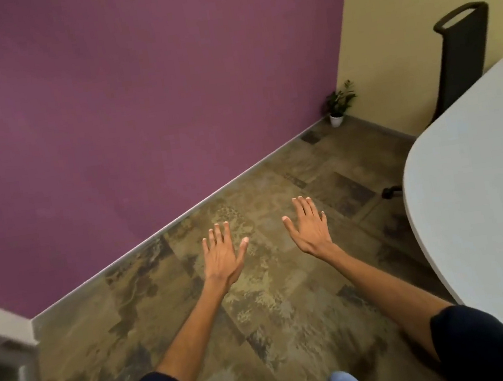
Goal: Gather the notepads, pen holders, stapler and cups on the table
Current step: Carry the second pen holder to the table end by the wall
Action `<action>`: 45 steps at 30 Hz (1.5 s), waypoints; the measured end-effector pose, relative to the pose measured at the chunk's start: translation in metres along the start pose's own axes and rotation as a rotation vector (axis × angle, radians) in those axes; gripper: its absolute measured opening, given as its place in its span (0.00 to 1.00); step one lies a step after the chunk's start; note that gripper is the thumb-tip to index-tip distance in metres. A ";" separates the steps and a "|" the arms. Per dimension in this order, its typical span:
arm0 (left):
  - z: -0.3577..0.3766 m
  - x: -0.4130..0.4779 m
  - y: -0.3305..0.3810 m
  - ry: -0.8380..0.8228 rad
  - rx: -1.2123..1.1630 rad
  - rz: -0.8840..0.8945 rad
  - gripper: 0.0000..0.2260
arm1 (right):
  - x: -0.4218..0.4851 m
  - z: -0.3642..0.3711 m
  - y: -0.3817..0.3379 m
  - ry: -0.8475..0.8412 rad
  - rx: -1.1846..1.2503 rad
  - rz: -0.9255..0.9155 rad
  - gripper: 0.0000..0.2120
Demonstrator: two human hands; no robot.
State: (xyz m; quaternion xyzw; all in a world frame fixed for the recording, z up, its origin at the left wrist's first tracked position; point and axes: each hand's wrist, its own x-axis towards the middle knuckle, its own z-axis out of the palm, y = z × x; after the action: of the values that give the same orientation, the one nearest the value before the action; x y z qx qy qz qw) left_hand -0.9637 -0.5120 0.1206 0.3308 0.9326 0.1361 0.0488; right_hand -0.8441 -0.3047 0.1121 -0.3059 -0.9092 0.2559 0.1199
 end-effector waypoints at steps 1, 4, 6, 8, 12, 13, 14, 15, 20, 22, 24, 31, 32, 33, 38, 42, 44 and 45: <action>0.006 0.014 0.006 -0.021 0.005 0.016 0.37 | 0.010 0.000 0.008 -0.001 0.004 0.031 0.34; 0.020 0.061 0.025 -0.050 0.038 0.110 0.39 | 0.044 -0.001 0.031 -0.020 0.006 0.112 0.35; 0.028 0.097 0.042 -0.073 0.072 0.166 0.40 | 0.073 -0.005 0.048 -0.017 0.003 0.157 0.35; 0.035 0.135 0.061 -0.110 0.092 0.215 0.39 | 0.107 -0.013 0.065 -0.019 0.018 0.201 0.34; 0.039 0.218 0.101 -0.150 0.087 0.288 0.39 | 0.175 -0.041 0.099 -0.022 0.054 0.287 0.32; 0.041 0.240 0.113 -0.152 0.078 0.296 0.39 | 0.191 -0.050 0.111 -0.006 0.051 0.294 0.32; 0.042 0.262 0.126 -0.149 0.075 0.308 0.40 | 0.205 -0.060 0.123 0.017 0.041 0.289 0.32; 0.042 0.282 0.139 -0.146 0.081 0.321 0.40 | 0.220 -0.070 0.135 0.037 0.023 0.286 0.32; 0.058 0.352 0.210 -0.136 0.092 0.455 0.41 | 0.259 -0.119 0.198 0.109 -0.002 0.390 0.33; 0.070 0.375 0.248 -0.147 0.108 0.535 0.42 | 0.268 -0.137 0.229 0.151 -0.019 0.455 0.34; 0.077 0.391 0.278 -0.161 0.103 0.585 0.42 | 0.272 -0.150 0.254 0.166 -0.023 0.506 0.34; 0.125 0.444 0.402 -0.243 0.096 0.818 0.40 | 0.274 -0.188 0.347 0.272 -0.035 0.690 0.33; 0.132 0.453 0.418 -0.252 0.104 0.846 0.40 | 0.276 -0.194 0.358 0.287 -0.041 0.715 0.32; 0.139 0.462 0.434 -0.258 0.109 0.878 0.40 | 0.278 -0.199 0.370 0.305 -0.047 0.742 0.32; 0.161 0.513 0.511 -0.303 0.095 1.016 0.39 | 0.295 -0.229 0.427 0.419 -0.081 0.860 0.30; 0.179 0.555 0.562 -0.330 0.104 1.125 0.38 | 0.306 -0.248 0.457 0.516 -0.055 0.957 0.29; 0.188 0.573 0.587 -0.331 0.109 1.168 0.38 | 0.304 -0.253 0.468 0.576 -0.035 1.015 0.29; 0.193 0.578 0.599 -0.341 0.115 1.174 0.38 | 0.301 -0.256 0.471 0.604 -0.027 1.043 0.28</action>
State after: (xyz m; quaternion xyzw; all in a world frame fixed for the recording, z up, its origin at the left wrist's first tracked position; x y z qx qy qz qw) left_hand -1.0158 0.3409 0.1066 0.8085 0.5795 0.0349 0.0961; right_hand -0.7507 0.3027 0.0916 -0.7720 -0.5683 0.1711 0.2276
